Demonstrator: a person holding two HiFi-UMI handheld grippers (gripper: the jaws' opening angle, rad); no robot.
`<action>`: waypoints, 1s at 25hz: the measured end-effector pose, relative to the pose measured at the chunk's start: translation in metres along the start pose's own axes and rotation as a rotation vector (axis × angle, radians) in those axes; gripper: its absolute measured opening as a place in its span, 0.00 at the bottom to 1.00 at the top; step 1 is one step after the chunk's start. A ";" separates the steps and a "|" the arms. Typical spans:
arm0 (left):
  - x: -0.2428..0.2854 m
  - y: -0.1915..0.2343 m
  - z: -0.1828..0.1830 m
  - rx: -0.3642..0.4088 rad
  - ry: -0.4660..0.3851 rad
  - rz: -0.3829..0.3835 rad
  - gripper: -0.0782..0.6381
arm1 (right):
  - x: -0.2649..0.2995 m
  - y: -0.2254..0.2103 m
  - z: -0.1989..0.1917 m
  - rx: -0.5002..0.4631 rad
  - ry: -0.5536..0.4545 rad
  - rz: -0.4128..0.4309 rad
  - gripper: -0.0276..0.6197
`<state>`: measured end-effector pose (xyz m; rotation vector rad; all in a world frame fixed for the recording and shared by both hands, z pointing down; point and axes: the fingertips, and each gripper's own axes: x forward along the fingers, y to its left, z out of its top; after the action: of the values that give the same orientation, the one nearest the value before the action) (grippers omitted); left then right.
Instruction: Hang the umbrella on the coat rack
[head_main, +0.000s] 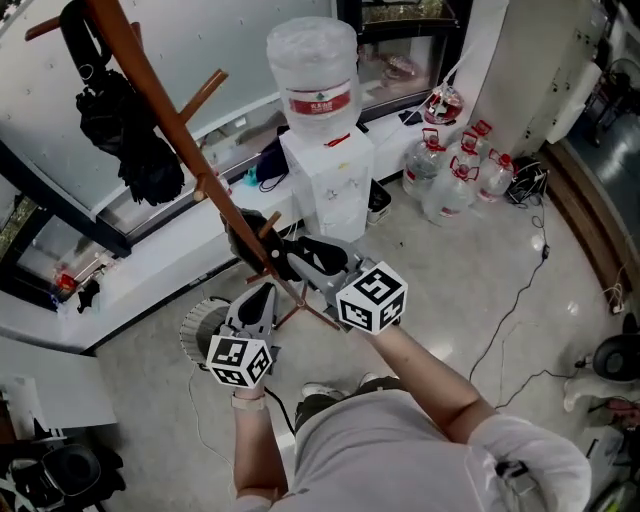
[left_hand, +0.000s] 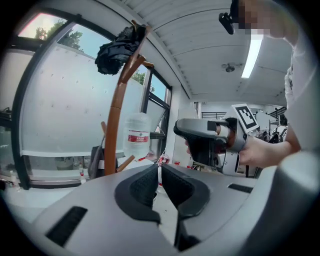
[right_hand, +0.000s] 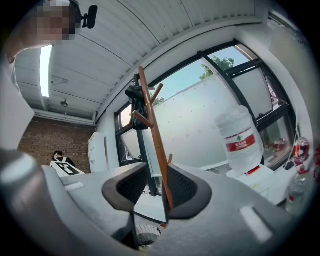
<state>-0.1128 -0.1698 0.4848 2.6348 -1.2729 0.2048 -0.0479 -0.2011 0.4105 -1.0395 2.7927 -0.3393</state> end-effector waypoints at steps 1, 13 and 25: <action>0.006 -0.008 0.001 0.006 0.002 -0.016 0.12 | -0.011 -0.006 0.001 -0.003 -0.004 -0.011 0.23; 0.051 -0.102 0.005 0.057 0.000 -0.176 0.12 | -0.125 -0.043 0.002 -0.028 -0.010 -0.102 0.09; 0.064 -0.146 0.001 0.066 -0.028 -0.248 0.12 | -0.189 -0.054 -0.009 -0.059 -0.033 -0.177 0.09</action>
<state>0.0414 -0.1298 0.4790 2.8288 -0.9488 0.1728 0.1254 -0.1150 0.4431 -1.2978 2.7029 -0.2581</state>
